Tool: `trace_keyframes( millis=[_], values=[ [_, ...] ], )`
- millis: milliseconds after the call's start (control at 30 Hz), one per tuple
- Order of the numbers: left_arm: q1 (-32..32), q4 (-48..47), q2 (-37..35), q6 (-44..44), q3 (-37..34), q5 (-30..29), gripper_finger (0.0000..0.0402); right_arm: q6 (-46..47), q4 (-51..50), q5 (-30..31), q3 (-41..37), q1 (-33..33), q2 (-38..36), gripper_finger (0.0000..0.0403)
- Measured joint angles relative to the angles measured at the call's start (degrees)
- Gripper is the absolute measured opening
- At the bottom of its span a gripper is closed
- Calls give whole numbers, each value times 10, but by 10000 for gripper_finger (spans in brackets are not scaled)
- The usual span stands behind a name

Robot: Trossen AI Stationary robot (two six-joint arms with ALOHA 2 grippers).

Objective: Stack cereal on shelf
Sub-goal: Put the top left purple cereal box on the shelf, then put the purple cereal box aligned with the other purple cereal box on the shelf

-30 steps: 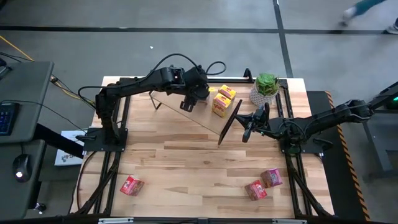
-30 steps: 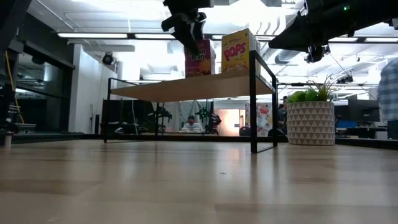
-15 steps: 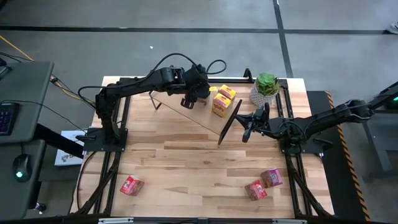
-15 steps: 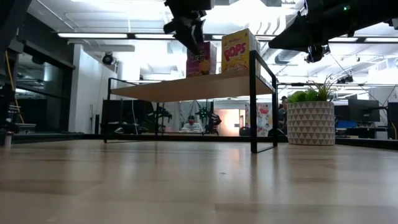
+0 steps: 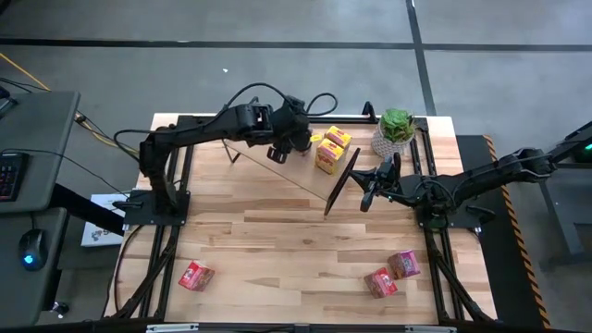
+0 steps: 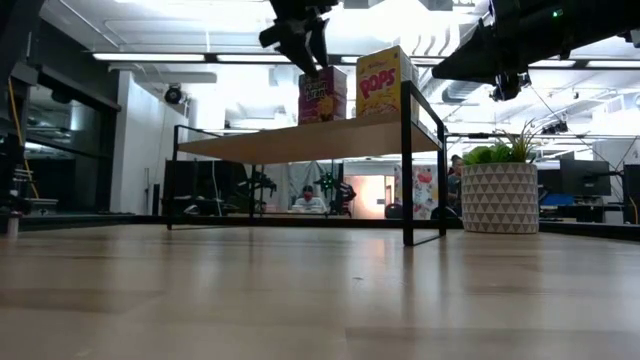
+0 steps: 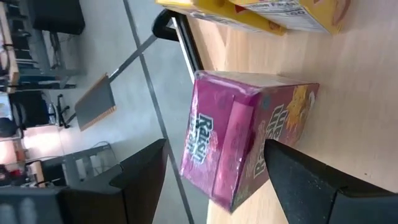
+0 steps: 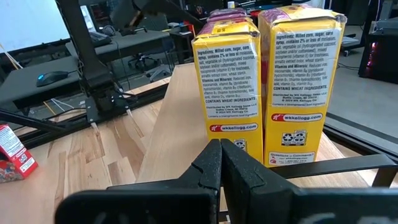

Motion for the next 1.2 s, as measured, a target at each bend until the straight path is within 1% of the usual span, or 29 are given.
trace_keyframes(
  millis=[100, 233, 300, 400, 467, 533, 600, 667, 700, 800, 867, 1000, 1067, 1133, 1200],
  values=[
    [-8, 0, -12, 6, 0, -23, 259, 0, -2, 0, 0, 0, 0, 0],
    [-18, -1, -47, 8, 0, -58, 259, 0, -5, 1, 0, 0, 0, 0],
    [-24, -1, -67, -14, 0, -72, 259, 1, -4, 1, 0, 0, 0, 0],
    [-31, -4, -105, -99, 0, -66, 259, 4, -4, 2, 0, 0, 0, 0],
    [-33, -16, -134, -182, 0, -36, 259, 5, -5, 2, 0, 0, 0, 0],
    [-33, -21, -164, -264, -14, 28, 259, 8, -5, 2, 0, 0, 0, 0],
    [-32, -18, -200, -319, -50, 106, 259, 14, -6, 2, 0, 0, 0, 0],
    [-40, 17, -241, -352, -110, 163, 259, 14, -7, 2, 0, 0, 0, 0],
    [-46, 42, -264, -362, -148, 178, 259, 14, -6, 2, 0, 0, 0, 0],
    [-68, 153, -341, -380, -291, 188, 259, 14, -6, 2, 0, 0, 0, 0],
    [-85, 245, -396, -385, -399, 188, 259, 14, -7, 2, 0, 0, 0, 0],
    [-120, 468, -493, -400, -612, 186, 259, 14, -6, 6, 0, 0, 0, 0],
    [-139, 594, -529, -410, -704, 186, 259, 13, -6, 6, 0, 0, 0, 0],
    [-156, 719, -556, -411, -782, 186, 259, 13, -4, 6, 0, 0, 0, 0],
    [-171, 829, -574, -408, -843, 186, 259, 13, -5, 6, 0, 0, 0, 0]
  ],
)
